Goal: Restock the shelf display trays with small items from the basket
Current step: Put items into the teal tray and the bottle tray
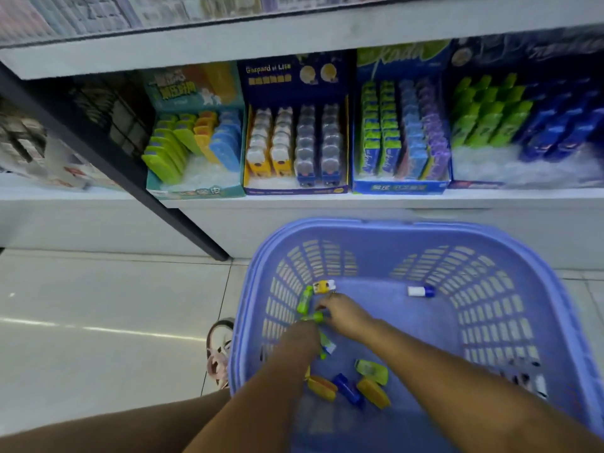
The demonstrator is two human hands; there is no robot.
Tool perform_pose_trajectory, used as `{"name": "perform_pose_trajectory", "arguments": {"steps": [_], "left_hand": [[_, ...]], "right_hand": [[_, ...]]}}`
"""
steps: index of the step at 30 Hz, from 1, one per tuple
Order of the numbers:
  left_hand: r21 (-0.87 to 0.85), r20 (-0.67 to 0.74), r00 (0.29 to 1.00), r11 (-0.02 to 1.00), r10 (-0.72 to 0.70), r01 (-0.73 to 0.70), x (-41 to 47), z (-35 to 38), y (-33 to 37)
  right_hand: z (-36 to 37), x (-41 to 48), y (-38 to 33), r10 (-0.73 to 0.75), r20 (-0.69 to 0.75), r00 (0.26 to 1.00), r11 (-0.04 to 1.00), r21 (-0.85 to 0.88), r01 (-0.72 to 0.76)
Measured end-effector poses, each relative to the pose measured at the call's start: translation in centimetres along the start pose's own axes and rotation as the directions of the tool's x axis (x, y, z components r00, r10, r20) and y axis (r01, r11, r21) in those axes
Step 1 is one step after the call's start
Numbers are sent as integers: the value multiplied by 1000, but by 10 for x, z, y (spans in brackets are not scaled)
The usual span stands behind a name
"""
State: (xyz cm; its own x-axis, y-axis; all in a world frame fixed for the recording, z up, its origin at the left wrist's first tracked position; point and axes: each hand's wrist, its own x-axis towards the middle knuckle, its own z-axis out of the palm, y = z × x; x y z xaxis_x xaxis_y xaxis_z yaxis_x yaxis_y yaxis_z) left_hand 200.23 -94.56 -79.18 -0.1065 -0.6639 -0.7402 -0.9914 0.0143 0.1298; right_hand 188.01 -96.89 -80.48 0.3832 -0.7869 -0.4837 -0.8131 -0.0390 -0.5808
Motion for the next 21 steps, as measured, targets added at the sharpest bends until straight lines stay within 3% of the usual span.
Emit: {"name": "perform_pose_trajectory", "arguments": {"steps": [4, 8, 11, 14, 18, 21], "left_hand": [[8, 57, 998, 1000, 22, -22, 12, 8, 0], [145, 67, 998, 989, 12, -22, 20, 16, -4], [273, 7, 994, 956, 109, -107, 21, 17, -5], [409, 38, 976, 887, 216, -212, 20, 19, 1], [544, 111, 928, 759, 357, -357, 15, 19, 4], [566, 156, 884, 693, 442, -446, 10, 18, 5]], "right_hand": [[17, 14, 4, 58, 10, 998, 998, -28, -58], [13, 21, 16, 72, 25, 997, 997, -21, -71], [-3, 14, 30, 101, -29, 994, 995, 14, -101], [-31, -4, 46, 254, 5, 967, 966, 41, -254], [-74, -37, 64, 287, 169, 943, 896, 301, -326], [-100, -68, 66, 231, 269, 935, 668, 655, -353]]}}
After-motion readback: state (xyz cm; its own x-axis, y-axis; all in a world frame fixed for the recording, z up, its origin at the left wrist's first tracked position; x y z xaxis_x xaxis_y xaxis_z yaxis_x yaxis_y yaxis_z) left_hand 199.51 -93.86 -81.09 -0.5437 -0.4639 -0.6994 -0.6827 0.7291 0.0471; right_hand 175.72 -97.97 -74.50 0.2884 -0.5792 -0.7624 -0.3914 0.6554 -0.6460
